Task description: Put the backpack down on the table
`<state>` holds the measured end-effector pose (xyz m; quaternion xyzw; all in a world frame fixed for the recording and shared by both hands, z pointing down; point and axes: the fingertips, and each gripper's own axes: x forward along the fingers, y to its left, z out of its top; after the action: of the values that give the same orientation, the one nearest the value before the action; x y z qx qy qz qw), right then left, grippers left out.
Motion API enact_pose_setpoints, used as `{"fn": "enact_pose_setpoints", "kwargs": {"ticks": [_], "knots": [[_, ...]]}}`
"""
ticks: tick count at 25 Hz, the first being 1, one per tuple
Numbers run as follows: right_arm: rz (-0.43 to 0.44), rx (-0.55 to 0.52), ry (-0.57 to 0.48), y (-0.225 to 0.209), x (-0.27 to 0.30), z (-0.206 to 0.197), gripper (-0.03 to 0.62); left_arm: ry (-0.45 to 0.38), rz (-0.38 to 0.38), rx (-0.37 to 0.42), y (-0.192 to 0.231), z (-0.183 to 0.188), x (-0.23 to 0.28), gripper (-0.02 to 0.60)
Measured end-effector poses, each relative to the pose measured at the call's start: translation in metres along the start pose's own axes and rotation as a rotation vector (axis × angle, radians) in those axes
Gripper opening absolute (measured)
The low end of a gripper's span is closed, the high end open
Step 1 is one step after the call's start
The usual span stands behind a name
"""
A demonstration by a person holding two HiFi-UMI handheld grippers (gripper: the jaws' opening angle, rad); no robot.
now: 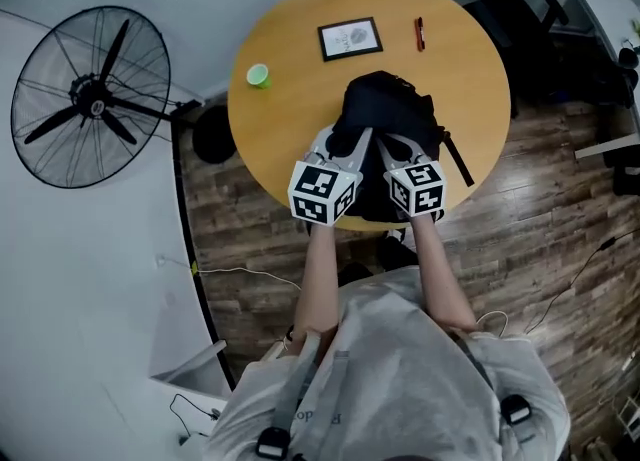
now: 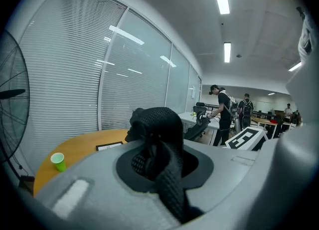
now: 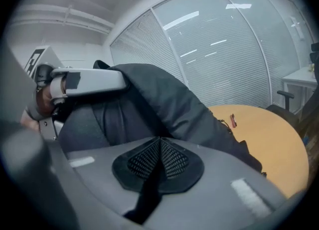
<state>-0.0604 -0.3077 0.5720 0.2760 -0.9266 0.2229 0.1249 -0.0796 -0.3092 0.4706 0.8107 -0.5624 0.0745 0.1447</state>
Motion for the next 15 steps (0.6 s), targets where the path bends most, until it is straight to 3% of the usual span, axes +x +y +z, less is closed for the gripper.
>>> {"fn": "enact_pose_setpoints", "kwargs": {"ticks": [8,15], "knots": [[0.136,0.022,0.068,0.016,0.053,-0.029,0.002,0.065,0.079,-0.045,0.058,-0.035,-0.007,0.044],[0.105,-0.021,0.127,0.032,0.102,-0.05,0.002,0.117,0.052,-0.069,0.107,-0.061,-0.012,0.044]]}}
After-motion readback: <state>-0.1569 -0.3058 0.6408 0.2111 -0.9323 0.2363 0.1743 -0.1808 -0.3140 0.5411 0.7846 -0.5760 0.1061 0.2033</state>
